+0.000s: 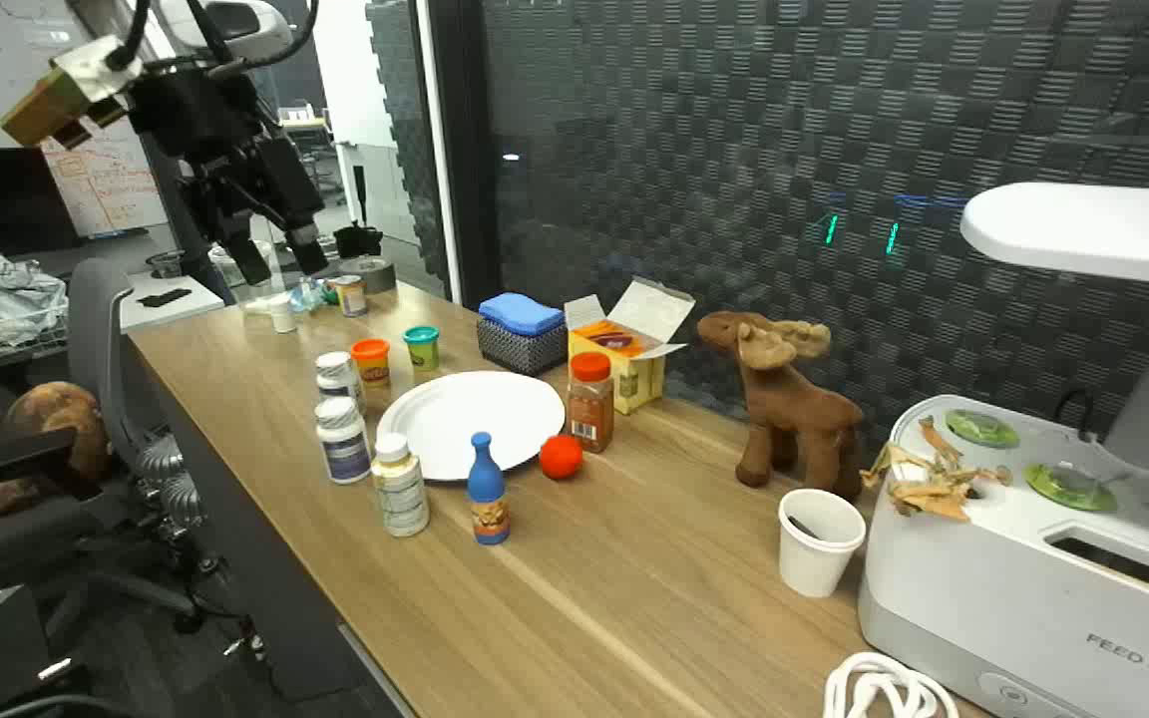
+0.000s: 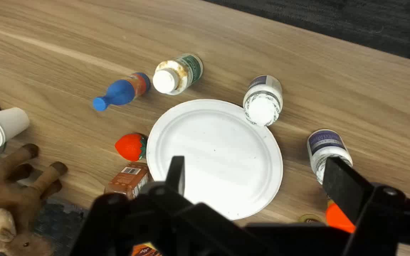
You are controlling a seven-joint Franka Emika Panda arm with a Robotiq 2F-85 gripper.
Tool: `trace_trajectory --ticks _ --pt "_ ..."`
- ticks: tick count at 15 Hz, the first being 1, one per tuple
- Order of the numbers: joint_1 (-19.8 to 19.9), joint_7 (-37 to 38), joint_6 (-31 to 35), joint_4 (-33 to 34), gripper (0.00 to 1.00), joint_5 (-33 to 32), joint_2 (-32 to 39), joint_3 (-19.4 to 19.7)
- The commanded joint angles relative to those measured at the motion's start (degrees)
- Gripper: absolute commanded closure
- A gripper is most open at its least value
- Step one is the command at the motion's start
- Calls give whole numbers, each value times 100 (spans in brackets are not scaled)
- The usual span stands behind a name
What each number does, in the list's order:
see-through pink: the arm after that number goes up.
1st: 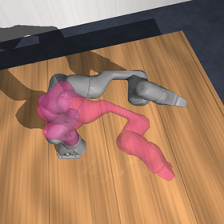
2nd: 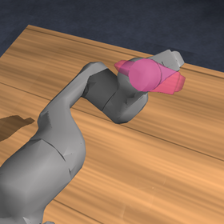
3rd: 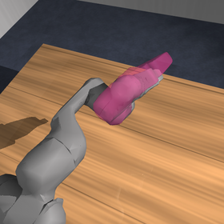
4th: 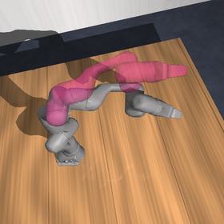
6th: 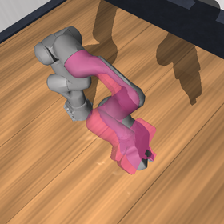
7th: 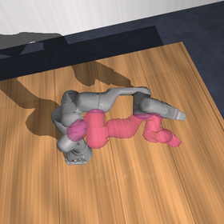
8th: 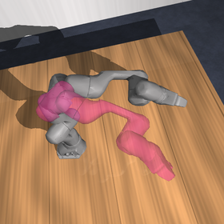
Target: Put the bottles and orange plushie around the white plate on the white plate
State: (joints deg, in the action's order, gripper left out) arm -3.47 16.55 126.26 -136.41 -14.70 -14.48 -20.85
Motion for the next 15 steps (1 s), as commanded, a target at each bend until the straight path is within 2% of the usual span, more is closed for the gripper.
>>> trace_trajectory --ticks 1,12,13,15 --pt "-211 43 -27 46 0 -61 18 202" --pt "-209 43 -27 110 0 -61 4 199" --pt "-182 162 -34 123 0 -206 9 181" --pt "-261 244 -34 274 0 -290 267 111"
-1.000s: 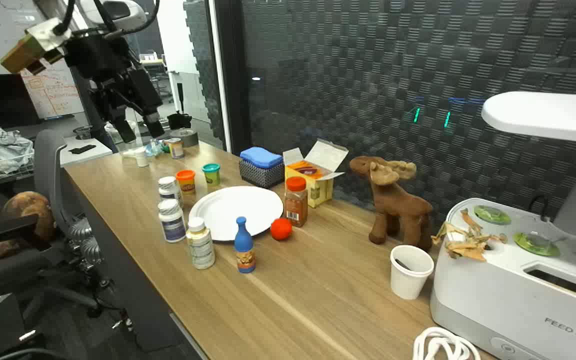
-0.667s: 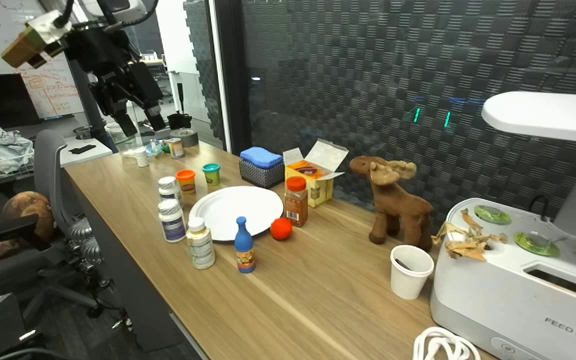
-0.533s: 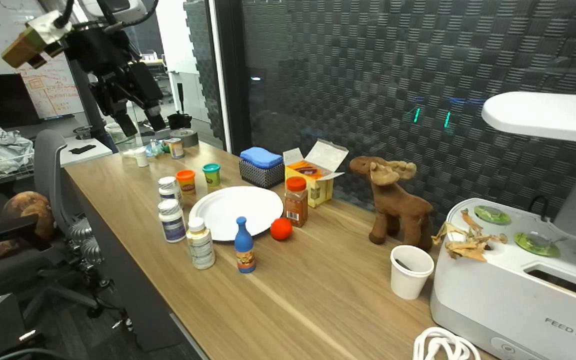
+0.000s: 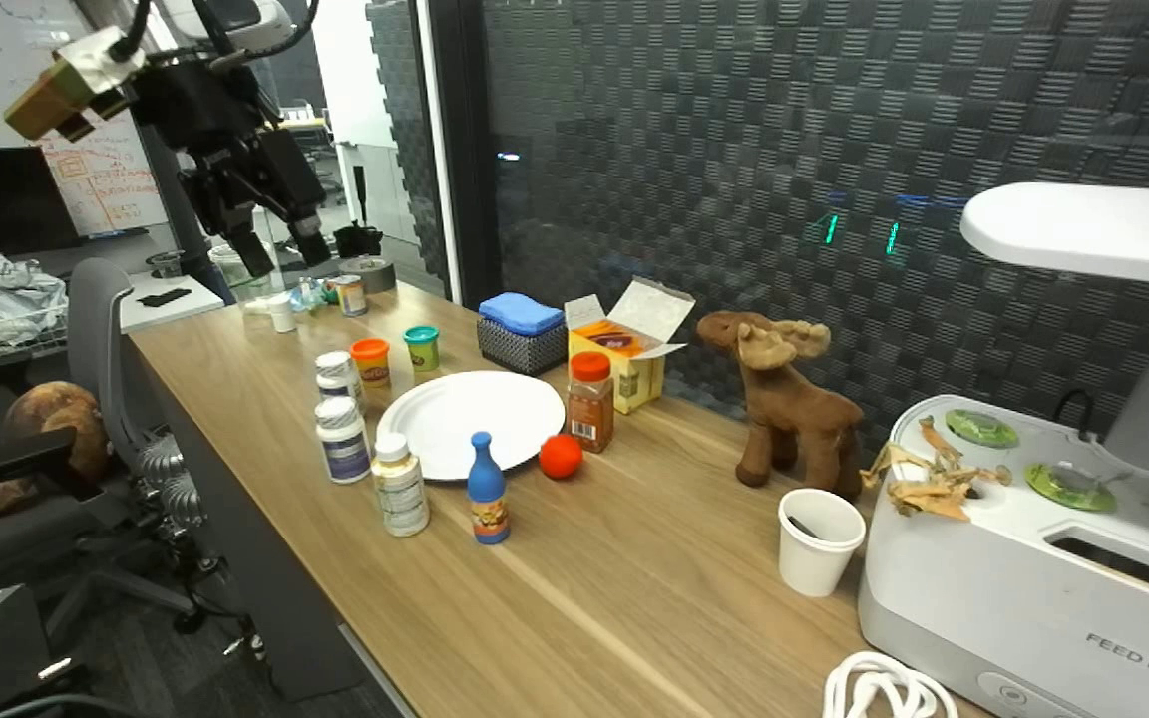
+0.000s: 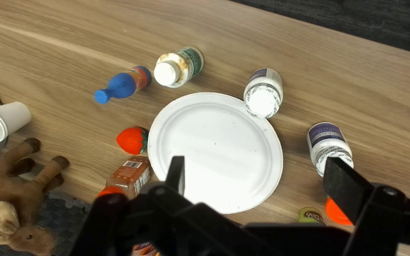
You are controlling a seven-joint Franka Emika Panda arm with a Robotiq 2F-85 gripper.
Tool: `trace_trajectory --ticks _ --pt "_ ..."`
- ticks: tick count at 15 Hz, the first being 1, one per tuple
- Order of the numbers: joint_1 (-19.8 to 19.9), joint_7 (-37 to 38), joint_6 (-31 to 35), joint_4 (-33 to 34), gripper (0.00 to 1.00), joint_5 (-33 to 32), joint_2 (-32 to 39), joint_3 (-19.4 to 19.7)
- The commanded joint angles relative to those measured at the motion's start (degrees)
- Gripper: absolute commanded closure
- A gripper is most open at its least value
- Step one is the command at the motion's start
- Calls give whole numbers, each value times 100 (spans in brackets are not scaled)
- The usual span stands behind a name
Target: Put the bottles and orange plushie around the white plate on the white plate
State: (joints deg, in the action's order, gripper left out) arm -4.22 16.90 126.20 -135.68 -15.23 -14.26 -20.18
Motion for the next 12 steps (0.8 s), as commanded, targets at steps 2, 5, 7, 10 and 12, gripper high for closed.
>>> trace_trajectory --ticks 2,5,7,10,12 --pt "-225 298 -113 578 0 -452 717 -24" --pt "-410 526 -66 1351 0 -917 1712 -54" --pt "-604 991 27 1874 0 -1392 2390 81" --pt "-959 1343 104 2794 0 -1566 3363 515" --pt "-1167 1368 58 3415 0 -1267 3902 798"
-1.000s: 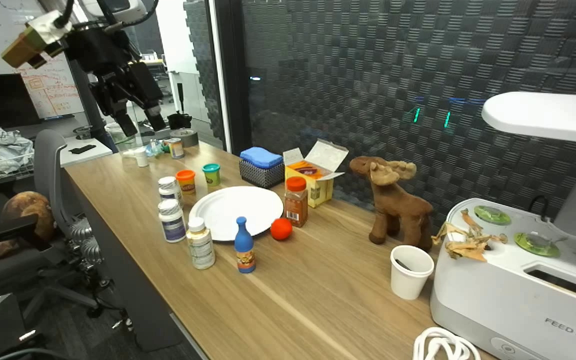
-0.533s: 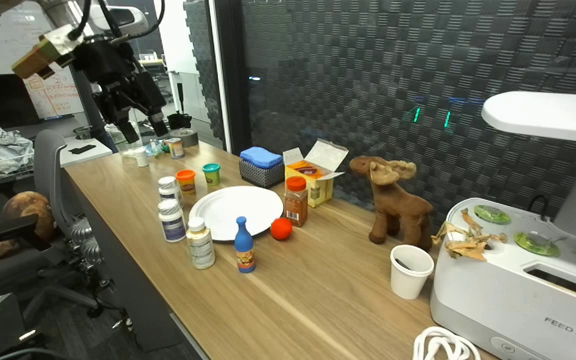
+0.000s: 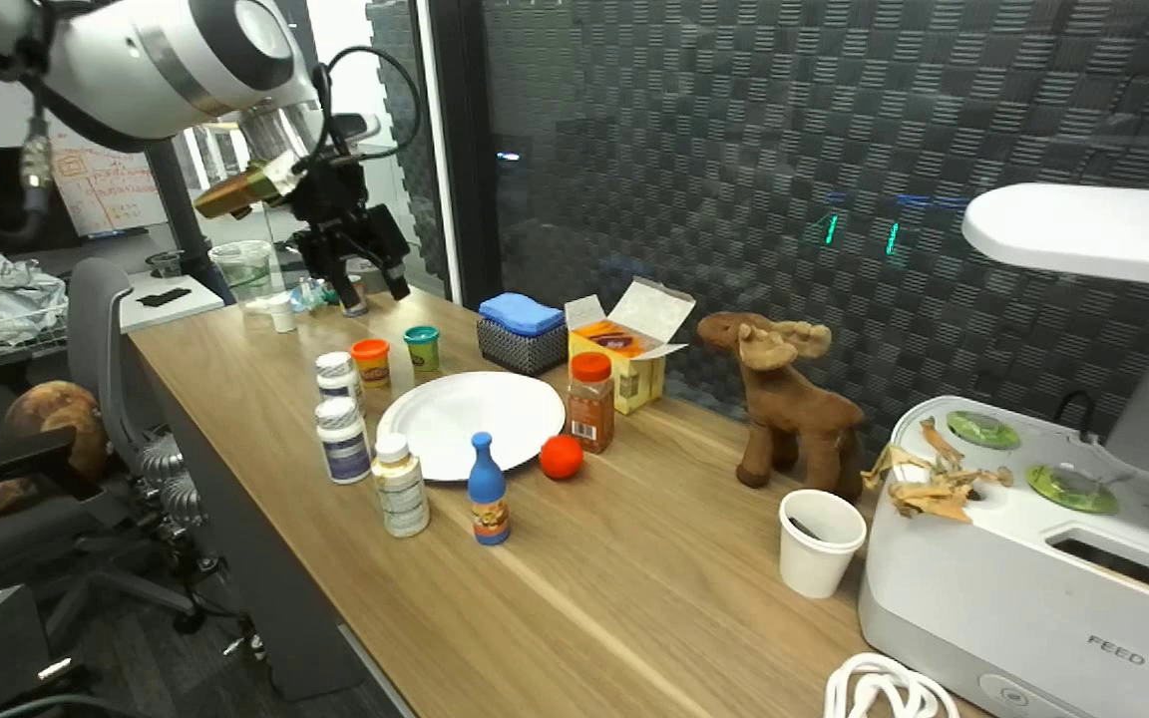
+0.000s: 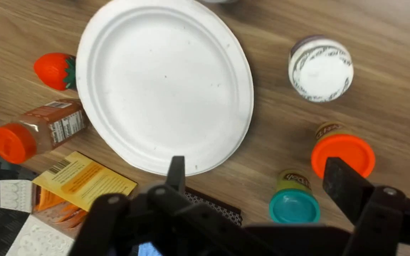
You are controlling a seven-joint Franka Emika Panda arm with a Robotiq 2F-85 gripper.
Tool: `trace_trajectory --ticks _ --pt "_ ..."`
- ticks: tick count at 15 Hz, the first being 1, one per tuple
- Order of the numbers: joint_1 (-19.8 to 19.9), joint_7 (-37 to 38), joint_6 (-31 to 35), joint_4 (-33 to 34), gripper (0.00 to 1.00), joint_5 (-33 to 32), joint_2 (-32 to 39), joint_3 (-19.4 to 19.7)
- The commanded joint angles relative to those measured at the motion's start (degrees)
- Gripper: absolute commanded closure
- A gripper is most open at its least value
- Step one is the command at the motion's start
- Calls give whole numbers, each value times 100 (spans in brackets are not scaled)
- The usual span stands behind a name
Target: Put the bottles and orange plushie around the white plate on the white plate
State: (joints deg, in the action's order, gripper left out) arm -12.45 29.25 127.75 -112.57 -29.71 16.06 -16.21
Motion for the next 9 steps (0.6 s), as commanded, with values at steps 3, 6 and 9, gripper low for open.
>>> trace_trajectory --ticks 3,6,9 --pt "-502 -27 -199 1955 0 897 1529 637" --pt "-589 -21 -399 2675 0 1724 1992 735" --pt "-685 23 -616 3160 0 2230 2304 806"
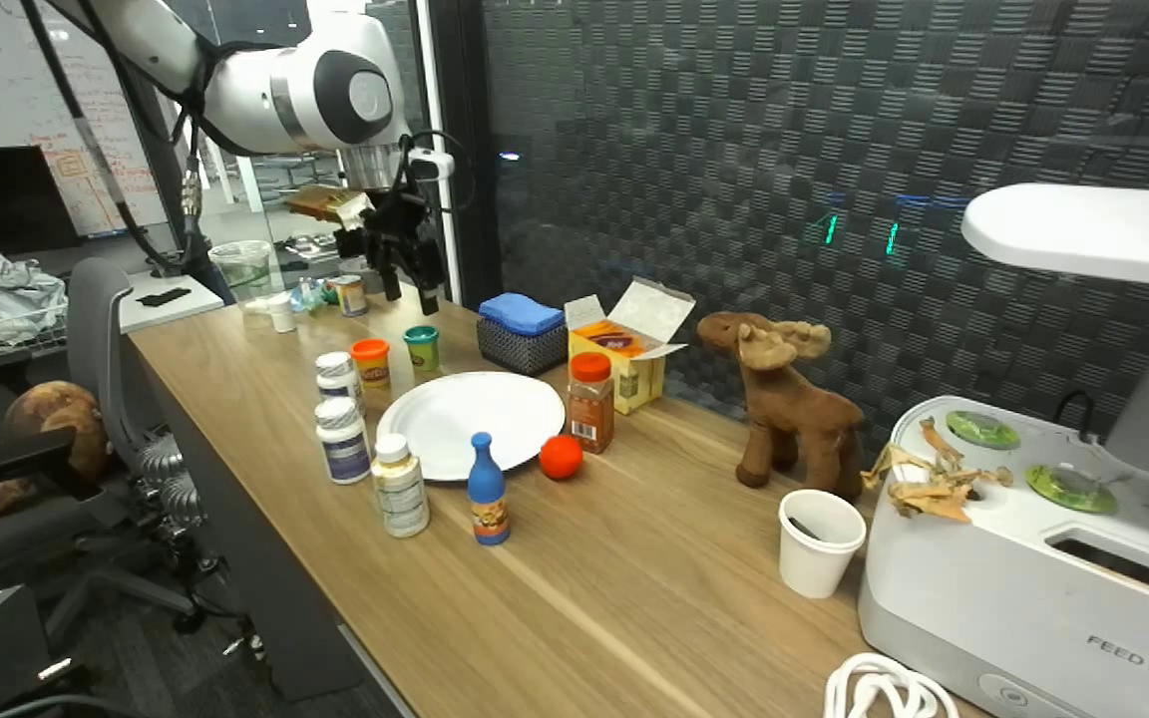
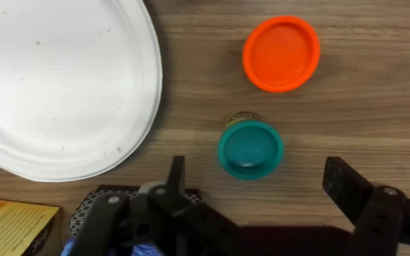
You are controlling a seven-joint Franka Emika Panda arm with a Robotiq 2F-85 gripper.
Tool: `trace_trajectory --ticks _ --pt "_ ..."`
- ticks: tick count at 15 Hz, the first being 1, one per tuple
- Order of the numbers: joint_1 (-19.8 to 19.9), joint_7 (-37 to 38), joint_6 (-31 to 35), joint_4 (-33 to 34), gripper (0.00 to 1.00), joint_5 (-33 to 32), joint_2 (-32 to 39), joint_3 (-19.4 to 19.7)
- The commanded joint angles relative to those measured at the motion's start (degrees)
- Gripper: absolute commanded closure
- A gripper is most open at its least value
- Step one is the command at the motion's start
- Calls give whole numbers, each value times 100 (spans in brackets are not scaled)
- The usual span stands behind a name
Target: Put the bottles and orange plushie around the white plate on the white plate
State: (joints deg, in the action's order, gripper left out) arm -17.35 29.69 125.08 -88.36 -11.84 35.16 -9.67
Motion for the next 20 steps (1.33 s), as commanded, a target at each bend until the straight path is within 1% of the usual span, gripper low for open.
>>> trace_trajectory --ticks 1,4,8,11,12,13,15,16,18,20 --pt "-233 0 -392 856 0 516 495 197" --pt "-348 74 -563 1111 0 611 738 344" --pt "-517 178 -790 1377 0 497 1013 557" --pt "-585 168 -922 1567 0 508 1186 619" --pt "-621 179 -911 1620 5 473 1235 650" --pt "-654 190 -875 1665 26 444 1281 680" --pt "-708 205 -847 1727 30 393 1341 748" --pt "-736 215 -853 1750 36 368 1365 781" --pt "-824 270 -871 1785 54 257 1394 888" --pt "-891 304 -926 1787 69 133 1369 984"
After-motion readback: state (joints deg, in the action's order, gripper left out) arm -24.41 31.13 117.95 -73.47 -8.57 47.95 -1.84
